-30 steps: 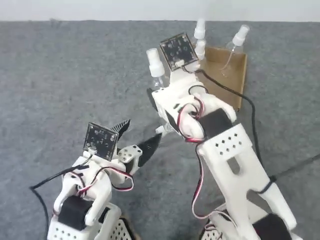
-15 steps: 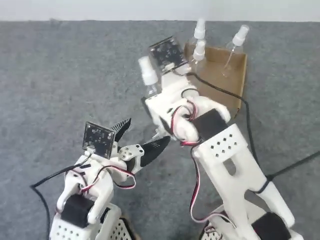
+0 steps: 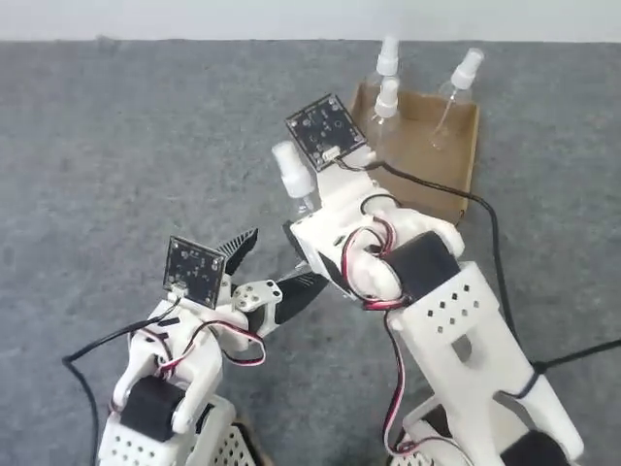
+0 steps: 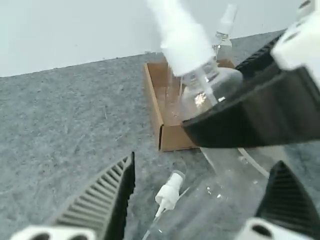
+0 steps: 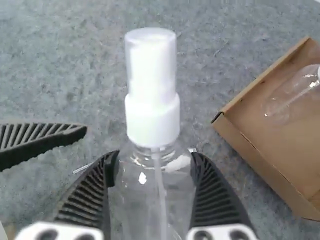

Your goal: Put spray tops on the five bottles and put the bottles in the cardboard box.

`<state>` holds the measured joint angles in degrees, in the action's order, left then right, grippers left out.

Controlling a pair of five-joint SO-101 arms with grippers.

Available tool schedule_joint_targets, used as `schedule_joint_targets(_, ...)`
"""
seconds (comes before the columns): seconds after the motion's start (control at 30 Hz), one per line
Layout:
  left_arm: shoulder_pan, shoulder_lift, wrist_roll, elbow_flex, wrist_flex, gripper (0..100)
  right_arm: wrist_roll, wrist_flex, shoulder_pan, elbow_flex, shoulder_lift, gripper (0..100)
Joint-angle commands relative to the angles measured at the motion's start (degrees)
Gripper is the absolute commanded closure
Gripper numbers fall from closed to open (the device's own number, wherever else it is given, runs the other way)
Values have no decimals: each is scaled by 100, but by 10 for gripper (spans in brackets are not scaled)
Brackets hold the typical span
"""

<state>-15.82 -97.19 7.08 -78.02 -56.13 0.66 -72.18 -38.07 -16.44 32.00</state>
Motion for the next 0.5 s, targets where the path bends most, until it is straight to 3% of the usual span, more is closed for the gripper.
schedule_joint_targets(0.0,26,-9,44,40,211,621,-141,-119,-57,369,488,993)
schedule_joint_targets(0.47,26,18,35,13,211,621,-193,-119,-57,-316,1569,993)
